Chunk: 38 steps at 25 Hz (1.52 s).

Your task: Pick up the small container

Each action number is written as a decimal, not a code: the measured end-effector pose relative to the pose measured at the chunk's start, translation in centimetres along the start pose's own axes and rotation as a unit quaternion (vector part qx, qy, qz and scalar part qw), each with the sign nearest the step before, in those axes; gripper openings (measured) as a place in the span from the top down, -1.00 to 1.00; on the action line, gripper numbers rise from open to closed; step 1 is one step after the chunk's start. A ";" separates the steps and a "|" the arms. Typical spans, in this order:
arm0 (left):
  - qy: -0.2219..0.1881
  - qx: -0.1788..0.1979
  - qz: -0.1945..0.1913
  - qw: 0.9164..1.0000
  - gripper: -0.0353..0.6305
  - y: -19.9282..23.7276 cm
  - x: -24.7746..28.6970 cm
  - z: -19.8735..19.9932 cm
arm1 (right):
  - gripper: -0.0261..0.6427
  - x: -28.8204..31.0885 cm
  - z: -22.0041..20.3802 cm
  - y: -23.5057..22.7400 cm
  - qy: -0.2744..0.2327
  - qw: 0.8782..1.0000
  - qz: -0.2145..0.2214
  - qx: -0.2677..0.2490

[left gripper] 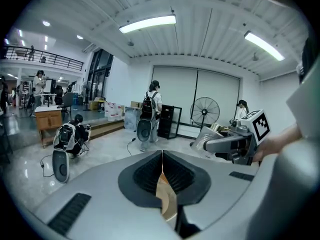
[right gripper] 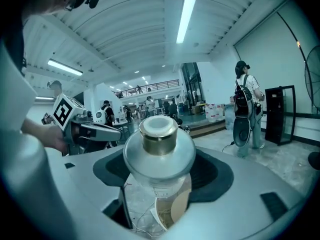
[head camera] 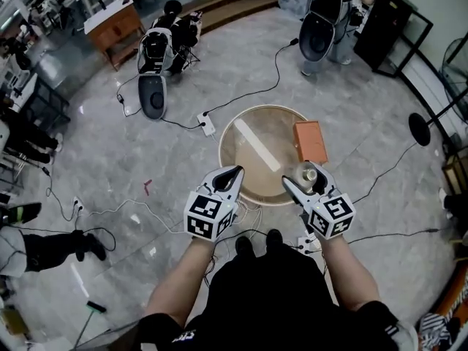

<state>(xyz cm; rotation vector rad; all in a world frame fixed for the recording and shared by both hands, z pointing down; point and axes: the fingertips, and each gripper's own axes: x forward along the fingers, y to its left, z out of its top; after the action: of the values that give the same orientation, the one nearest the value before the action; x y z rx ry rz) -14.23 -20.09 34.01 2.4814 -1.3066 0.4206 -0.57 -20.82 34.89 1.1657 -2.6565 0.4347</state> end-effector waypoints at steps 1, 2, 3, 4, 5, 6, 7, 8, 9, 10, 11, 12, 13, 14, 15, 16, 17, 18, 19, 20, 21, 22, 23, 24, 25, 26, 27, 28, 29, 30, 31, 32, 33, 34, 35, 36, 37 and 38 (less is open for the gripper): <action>-0.003 0.001 0.002 1.000 0.83 -0.5 -0.4 0.5 | -0.10 -0.8 0.6 0.2 -0.003 1.000 0.006 -0.001; -0.007 0.002 0.005 1.000 0.83 -0.9 -0.8 1.0 | -0.10 -1.5 1.2 0.4 -0.005 1.000 0.013 -0.004; -0.011 0.003 0.009 1.000 0.83 -1.2 -1.0 1.5 | -0.10 -2.1 1.8 0.4 -0.007 1.000 0.019 -0.008; -0.015 0.003 0.013 1.000 0.83 -1.6 -1.0 2.0 | -0.10 -2.7 2.4 0.4 -0.008 1.000 0.025 -0.011; -0.019 0.003 0.017 1.000 0.83 -2.0 -1.0 2.4 | -0.10 -3.3 2.8 0.2 -0.008 0.999 0.028 -0.014; -0.022 0.005 0.022 1.000 0.83 -2.3 -0.9 2.5 | -0.10 -3.9 3.1 -0.1 -0.009 0.999 0.030 -0.015; -0.023 0.008 0.028 0.999 0.83 -2.6 -0.8 2.6 | -0.10 -4.3 3.3 -0.3 -0.012 0.999 0.032 -0.015; -0.022 0.014 0.035 0.999 0.83 -2.8 -0.8 2.5 | -0.10 -4.7 3.5 -0.5 -0.015 0.999 0.034 -0.014; -0.019 0.022 0.042 0.999 0.83 -3.1 -0.9 2.4 | -0.10 -5.0 3.7 -0.6 -0.019 0.999 0.037 -0.012; -0.015 0.031 0.048 0.998 0.83 -3.3 -1.0 2.4 | -0.10 -5.2 3.9 -0.7 -0.023 0.999 0.039 -0.009; -0.011 0.039 0.051 0.998 0.83 -3.6 -1.2 2.5 | -0.10 -5.5 4.3 -0.7 -0.027 0.999 0.042 -0.008; -0.010 0.044 0.051 0.998 0.84 -3.9 -1.3 2.7 | -0.10 -5.8 4.8 -0.8 -0.031 0.999 0.044 -0.008; -0.011 0.045 0.050 0.998 0.84 -4.0 -1.4 3.1 | -0.10 -6.0 5.3 -0.9 -0.035 0.998 0.044 -0.008; -0.014 0.042 0.049 0.998 0.83 -4.0 -1.5 3.6 | -0.10 -6.3 5.8 -1.0 -0.038 0.998 0.044 -0.009; -0.018 0.038 0.049 0.998 0.83 -3.9 -1.6 4.1 | -0.10 -6.5 6.3 -1.1 -0.041 0.998 0.042 -0.010; -0.021 0.032 0.049 0.998 0.83 -3.8 -1.6 4.5 | -0.10 -6.7 6.6 -1.2 -0.044 0.998 0.039 -0.010; -0.024 0.027 0.049 0.998 0.84 -3.6 -1.6 4.9 | -0.10 -6.8 6.8 -1.4 -0.045 0.998 0.036 -0.010; -0.027 0.024 0.049 0.998 0.83 -3.3 -1.6 5.2 | -0.10 -6.9 6.9 -1.6 -0.046 0.998 0.033 -0.010; -0.029 0.023 0.049 0.998 0.83 -3.1 -1.6 5.5 | -0.10 -6.9 7.0 -1.7 -0.046 0.998 0.031 -0.009; -0.030 0.024 0.051 0.998 0.83 -3.0 -1.6 5.7 | -0.10 -6.9 6.9 -1.9 -0.045 0.999 0.029 -0.008; -0.032 0.025 0.053 0.998 0.83 -2.8 -1.6 6.0 | -0.10 -7.0 6.8 -2.1 -0.044 0.999 0.028 -0.005; -0.033 0.024 0.055 0.998 0.83 -2.8 -1.7 6.2 | -0.10 -7.0 6.7 -2.3 -0.043 0.999 0.026 -0.003; -0.035 0.024 0.056 0.998 0.83 -2.6 -1.7 6.3 | -0.10 -7.0 6.7 -2.4 -0.042 0.999 0.025 -0.001; -0.035 0.023 0.057 0.997 0.83 -2.5 -1.8 6.4 | -0.10 -7.0 6.7 -2.5 -0.043 0.999 0.024 -0.001; -0.035 0.022 0.058 0.997 0.83 -2.3 -1.8 6.3 | -0.10 -6.8 6.8 -2.4 -0.044 0.999 0.024 -0.002; -0.033 0.021 0.059 0.997 0.83 -2.1 -1.9 6.2 | -0.10 -6.7 6.9 -2.3 -0.046 0.999 0.025 -0.003; -0.032 0.021 0.059 0.998 0.83 -2.0 -2.0 6.1 | -0.10 -6.6 7.1 -2.1 -0.048 0.999 0.026 -0.004; -0.031 0.020 0.060 0.998 0.83 -2.0 -2.0 5.9 | -0.10 -6.5 7.1 -2.0 -0.050 0.998 0.029 -0.004; -0.030 0.020 0.059 0.998 0.83 -2.0 -2.1 5.8 | -0.10 -6.4 7.2 -1.9 -0.052 0.998 0.032 -0.004; -0.030 0.019 0.060 0.998 0.83 -1.9 -2.1 5.7 | -0.10 -6.4 7.2 -1.8 -0.053 0.998 0.034 -0.004; -0.030 0.019 0.060 0.998 0.83 -1.9 -2.2 5.7 | -0.10 -6.3 7.3 -1.7 -0.054 0.998 0.035 -0.003; -0.031 0.020 0.060 0.998 0.83 -1.8 -2.2 5.8 | -0.10 -6.3 7.3 -1.7 -0.053 0.998 0.034 -0.002; -0.032 0.020 0.061 0.997 0.83 -1.7 -2.2 5.8 | -0.10 -6.2 7.4 -1.6 -0.053 0.998 0.033 -0.001; -0.032 0.021 0.061 0.997 0.83 -1.6 -2.3 5.9 | -0.10 -6.1 7.4 -1.6 -0.052 0.998 0.033 0.000; -0.032 0.021 0.062 0.997 0.83 -1.5 -2.3 5.9 | -0.10 -6.0 7.4 -1.6 -0.051 0.998 0.033 0.001; -0.032 0.020 0.063 0.997 0.83 -1.5 -2.4 5.9 | -0.10 -5.9 7.4 -1.6 -0.050 0.998 0.033 0.001; -0.031 0.019 0.063 0.997 0.83 -1.4 -2.4 5.8 | -0.10 -5.8 7.4 -1.6 -0.050 0.998 0.033 0.001; -0.030 0.018 0.064 0.997 0.83 -1.3 -2.5 5.6 | -0.10 -5.8 7.3 -1.5 -0.049 0.998 0.034 0.002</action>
<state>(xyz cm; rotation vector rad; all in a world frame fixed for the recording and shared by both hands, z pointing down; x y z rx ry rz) -13.81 -19.77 27.75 2.4660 -1.5005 0.4057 3.91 -20.43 26.57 1.1281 -2.7883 0.4036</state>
